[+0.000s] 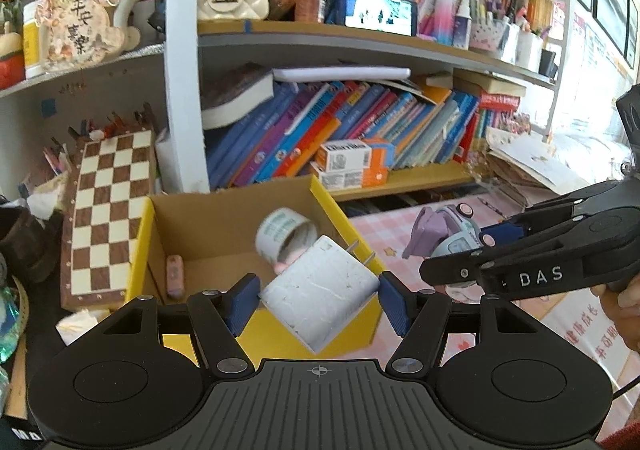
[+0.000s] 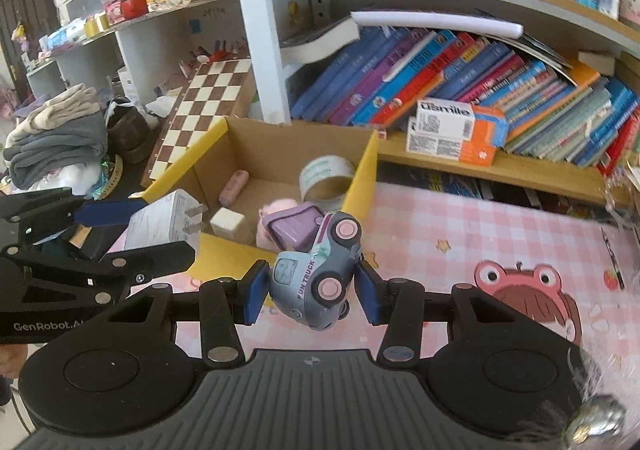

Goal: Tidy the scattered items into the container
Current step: 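Lower the charger and toy car into the yellow box and open both grippers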

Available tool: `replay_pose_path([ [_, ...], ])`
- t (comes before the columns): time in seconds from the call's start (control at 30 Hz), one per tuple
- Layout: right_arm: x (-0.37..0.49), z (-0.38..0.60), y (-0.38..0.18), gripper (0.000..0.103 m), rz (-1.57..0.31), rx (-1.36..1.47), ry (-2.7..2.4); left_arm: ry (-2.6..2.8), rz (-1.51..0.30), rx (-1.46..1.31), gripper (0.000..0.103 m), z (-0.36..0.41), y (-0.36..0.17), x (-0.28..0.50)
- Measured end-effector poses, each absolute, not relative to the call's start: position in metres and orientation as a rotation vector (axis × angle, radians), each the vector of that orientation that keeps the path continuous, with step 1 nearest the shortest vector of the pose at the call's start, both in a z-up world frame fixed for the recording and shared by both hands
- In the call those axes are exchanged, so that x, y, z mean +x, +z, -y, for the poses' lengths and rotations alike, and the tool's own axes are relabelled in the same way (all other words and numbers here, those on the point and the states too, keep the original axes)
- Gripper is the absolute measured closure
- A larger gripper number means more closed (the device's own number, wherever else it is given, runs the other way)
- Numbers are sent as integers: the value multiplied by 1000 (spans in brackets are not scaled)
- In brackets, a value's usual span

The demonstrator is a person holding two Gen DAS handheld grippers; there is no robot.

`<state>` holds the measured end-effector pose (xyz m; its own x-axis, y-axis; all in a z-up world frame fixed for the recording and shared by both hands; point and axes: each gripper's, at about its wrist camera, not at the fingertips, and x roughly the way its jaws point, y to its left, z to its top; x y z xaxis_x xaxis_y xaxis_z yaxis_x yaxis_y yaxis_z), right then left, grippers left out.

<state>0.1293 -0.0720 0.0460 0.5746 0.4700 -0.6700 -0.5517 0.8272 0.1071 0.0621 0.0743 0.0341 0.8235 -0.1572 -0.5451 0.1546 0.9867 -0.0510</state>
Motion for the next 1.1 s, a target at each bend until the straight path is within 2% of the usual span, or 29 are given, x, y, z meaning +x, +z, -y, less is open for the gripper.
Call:
replay_pose_path([
  [0.7,192,1,45,59,-734,-226,698,-73,-604,-23,39,-128,17,130],
  [1.1,242,-42,25,59,-746,-315,740,-37,-647,2,39,-154,2,187],
])
